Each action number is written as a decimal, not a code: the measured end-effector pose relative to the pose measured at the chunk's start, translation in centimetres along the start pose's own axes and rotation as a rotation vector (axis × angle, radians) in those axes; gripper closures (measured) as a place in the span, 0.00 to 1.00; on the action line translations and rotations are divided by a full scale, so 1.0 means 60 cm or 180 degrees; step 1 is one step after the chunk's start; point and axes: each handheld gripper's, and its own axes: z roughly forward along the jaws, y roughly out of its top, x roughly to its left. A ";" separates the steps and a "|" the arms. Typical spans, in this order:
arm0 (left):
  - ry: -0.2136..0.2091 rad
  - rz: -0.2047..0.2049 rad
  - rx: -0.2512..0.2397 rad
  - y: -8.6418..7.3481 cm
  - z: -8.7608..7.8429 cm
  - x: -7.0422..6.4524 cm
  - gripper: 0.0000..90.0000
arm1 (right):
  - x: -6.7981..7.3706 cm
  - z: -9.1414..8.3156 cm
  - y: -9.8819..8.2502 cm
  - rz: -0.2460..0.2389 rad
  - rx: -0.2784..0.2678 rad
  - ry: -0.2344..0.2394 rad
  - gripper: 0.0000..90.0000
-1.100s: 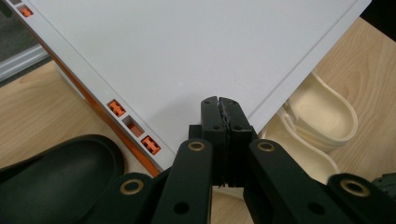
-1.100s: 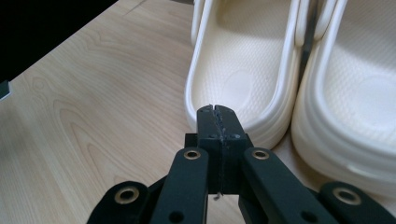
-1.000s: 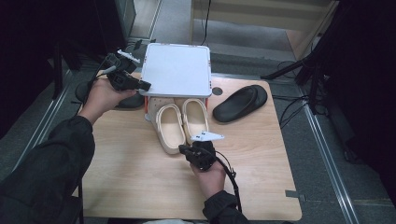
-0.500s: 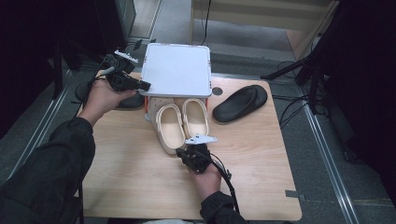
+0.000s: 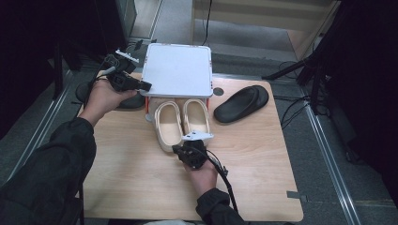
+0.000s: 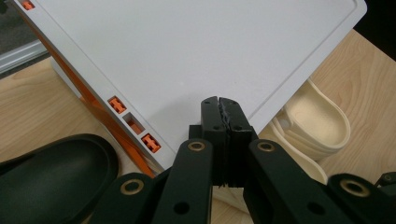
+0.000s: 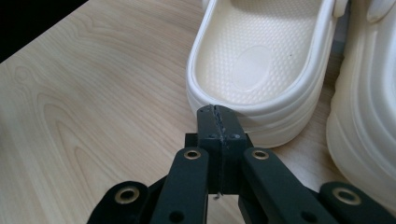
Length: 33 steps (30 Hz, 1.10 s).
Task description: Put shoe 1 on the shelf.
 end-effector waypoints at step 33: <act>0.0020 0.0012 0.0006 0.001 0.000 -0.001 1.00 | 0.012 0.088 0.104 -0.0042 0.0083 -0.0198 1.00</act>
